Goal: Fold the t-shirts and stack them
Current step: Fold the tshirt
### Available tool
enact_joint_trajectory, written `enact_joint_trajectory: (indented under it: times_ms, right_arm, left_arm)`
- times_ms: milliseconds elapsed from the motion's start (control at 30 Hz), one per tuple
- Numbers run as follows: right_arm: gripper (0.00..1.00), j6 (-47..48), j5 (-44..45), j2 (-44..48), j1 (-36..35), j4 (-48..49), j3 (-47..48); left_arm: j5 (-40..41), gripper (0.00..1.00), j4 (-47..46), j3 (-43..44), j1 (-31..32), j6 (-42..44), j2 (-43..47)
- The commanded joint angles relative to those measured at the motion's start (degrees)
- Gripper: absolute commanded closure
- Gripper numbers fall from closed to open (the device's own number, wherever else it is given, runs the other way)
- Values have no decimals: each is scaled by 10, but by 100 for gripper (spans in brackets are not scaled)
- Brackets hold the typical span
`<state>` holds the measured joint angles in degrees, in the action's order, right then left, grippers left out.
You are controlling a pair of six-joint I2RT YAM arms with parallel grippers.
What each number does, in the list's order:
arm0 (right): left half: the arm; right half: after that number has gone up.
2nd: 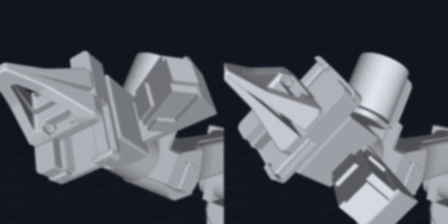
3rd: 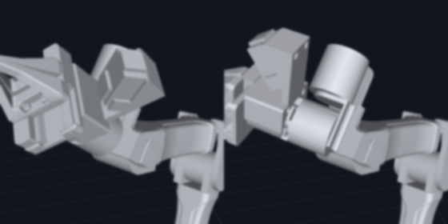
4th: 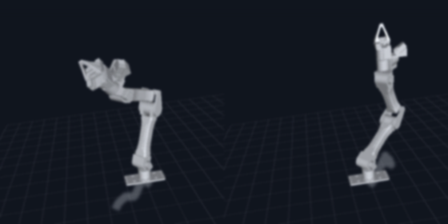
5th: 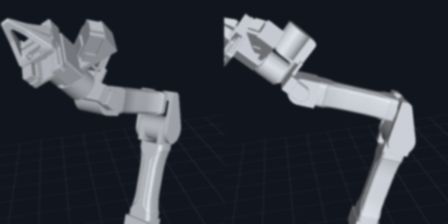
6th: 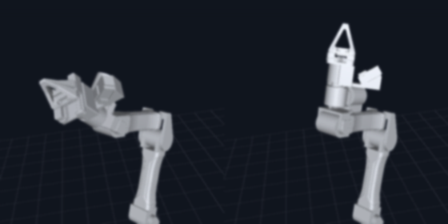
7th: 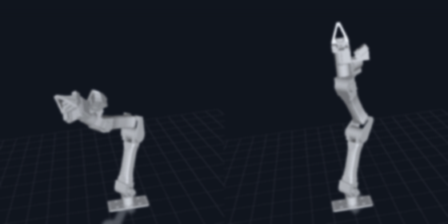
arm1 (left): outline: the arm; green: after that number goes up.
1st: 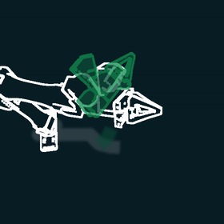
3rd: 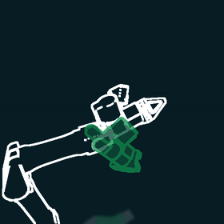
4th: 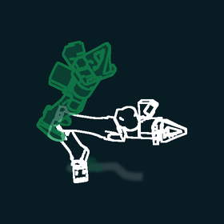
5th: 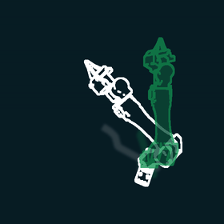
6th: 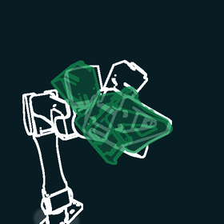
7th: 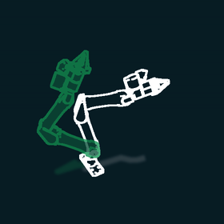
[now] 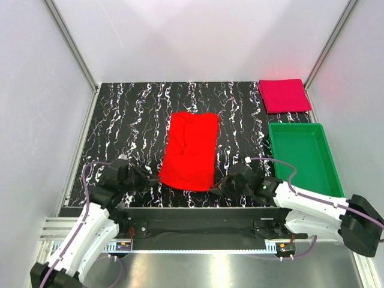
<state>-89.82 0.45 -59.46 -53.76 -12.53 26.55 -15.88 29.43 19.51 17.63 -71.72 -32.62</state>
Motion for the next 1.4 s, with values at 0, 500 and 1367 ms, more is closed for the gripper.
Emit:
enact_joint_trajectory:
  times_ms: [0,500,1367]
  right_arm:
    - [100,-13,27,36,-17,-33,3]
    - [100,1,25,84,-20,-57,28]
    - [100,301,-232,-324,331,-71,480]
  left_arm:
    - [10,100,77,31,5,-4,30]
    - [31,100,141,105,20,4,46]
    - [78,100,-6,614,-28,177,-548]
